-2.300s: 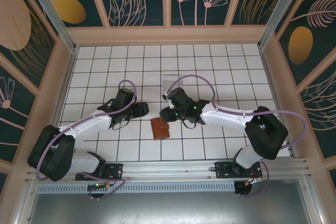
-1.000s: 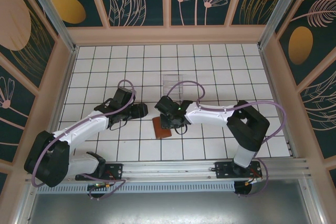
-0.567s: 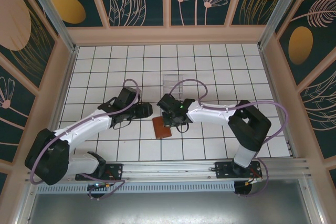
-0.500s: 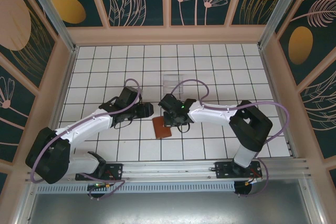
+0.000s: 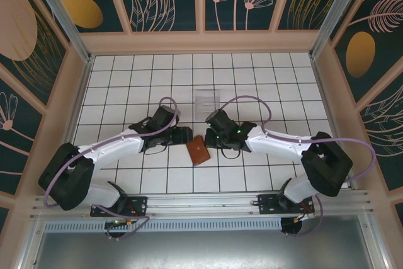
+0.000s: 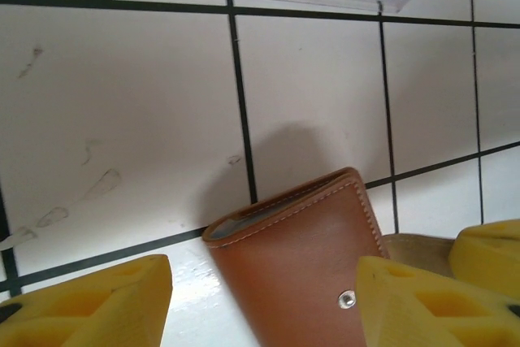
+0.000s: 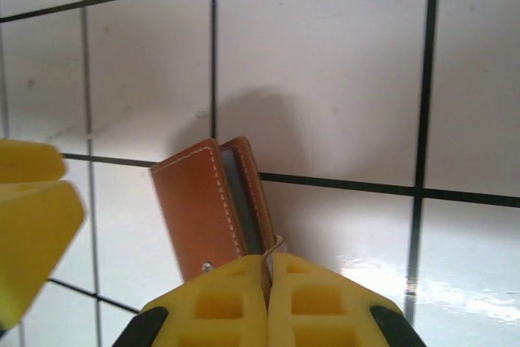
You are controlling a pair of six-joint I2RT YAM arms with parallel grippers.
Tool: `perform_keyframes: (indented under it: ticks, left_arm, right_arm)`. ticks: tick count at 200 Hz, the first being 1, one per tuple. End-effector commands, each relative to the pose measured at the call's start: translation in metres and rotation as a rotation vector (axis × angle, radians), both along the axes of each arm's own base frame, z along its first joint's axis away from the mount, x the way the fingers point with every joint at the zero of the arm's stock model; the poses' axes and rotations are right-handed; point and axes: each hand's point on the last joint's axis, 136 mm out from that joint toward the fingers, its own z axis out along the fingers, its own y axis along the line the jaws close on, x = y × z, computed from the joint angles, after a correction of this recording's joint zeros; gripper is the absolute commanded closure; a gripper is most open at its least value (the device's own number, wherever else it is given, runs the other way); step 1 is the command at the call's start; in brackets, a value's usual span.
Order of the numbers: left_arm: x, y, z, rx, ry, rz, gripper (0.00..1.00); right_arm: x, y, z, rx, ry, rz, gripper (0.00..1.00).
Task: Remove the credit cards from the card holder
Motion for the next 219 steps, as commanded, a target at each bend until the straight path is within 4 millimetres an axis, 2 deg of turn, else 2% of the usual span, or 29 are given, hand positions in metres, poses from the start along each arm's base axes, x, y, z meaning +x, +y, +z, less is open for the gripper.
perform_keyframes:
  ticks: [1,44,117,195,219]
  left_arm:
    - [0.002,-0.016,0.014,-0.069,-0.012,-0.008,0.37]
    - [-0.006,-0.019,0.014,-0.088,0.01,-0.012,0.35]
    - [-0.023,-0.022,0.004,-0.112,0.058,-0.042,0.31]
    - [-0.037,-0.007,-0.004,-0.082,0.081,-0.019,0.37]
    - [-0.04,-0.003,-0.004,-0.073,0.082,-0.014,0.44]
  right_arm:
    - [-0.001,0.012,0.02,0.138,0.0,-0.015,1.0]
    - [-0.008,0.014,0.04,0.213,-0.013,-0.012,1.0]
    - [-0.013,0.013,0.044,0.243,0.004,-0.009,1.0]
    - [-0.012,0.004,0.037,0.203,0.002,-0.042,1.0]
    - [-0.012,0.001,0.035,0.191,0.001,-0.049,1.0]
